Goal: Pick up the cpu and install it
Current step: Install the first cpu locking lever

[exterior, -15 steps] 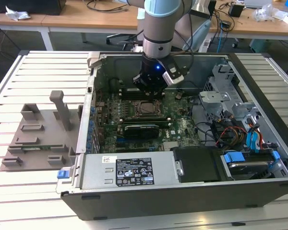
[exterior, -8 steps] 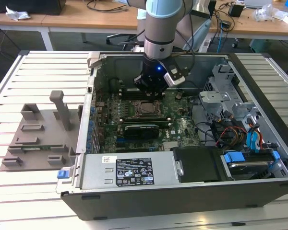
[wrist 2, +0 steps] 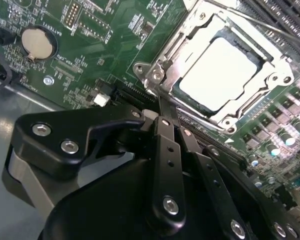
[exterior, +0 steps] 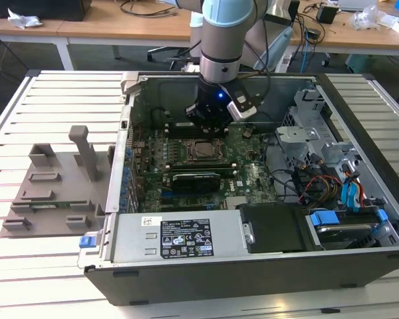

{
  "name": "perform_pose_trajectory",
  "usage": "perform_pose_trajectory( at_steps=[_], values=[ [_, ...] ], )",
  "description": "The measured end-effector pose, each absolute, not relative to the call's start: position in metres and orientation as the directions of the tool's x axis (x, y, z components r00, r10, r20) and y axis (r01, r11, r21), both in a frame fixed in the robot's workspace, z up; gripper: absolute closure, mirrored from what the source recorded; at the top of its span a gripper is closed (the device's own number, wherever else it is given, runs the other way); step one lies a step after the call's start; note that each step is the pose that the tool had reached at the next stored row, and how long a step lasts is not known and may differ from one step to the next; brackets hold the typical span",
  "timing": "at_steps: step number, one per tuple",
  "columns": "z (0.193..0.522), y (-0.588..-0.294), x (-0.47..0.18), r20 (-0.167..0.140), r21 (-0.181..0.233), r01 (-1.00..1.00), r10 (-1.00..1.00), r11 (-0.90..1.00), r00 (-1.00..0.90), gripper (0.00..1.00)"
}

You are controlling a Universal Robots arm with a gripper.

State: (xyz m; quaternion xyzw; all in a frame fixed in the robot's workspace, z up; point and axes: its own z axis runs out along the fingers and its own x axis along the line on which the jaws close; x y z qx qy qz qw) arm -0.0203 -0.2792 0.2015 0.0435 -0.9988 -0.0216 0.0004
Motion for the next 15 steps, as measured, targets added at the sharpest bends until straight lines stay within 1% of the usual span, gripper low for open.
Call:
perform_pose_trajectory(
  at_steps=[5, 15],
  values=[
    [0.209, -0.284, -0.021, -0.003, 0.036, -0.087, -0.087, 0.996, -0.996, 0.89],
    [0.210, -0.299, -0.021, 0.004, -0.047, -0.087, -0.087, 0.995, -0.996, 0.89]
  ],
)
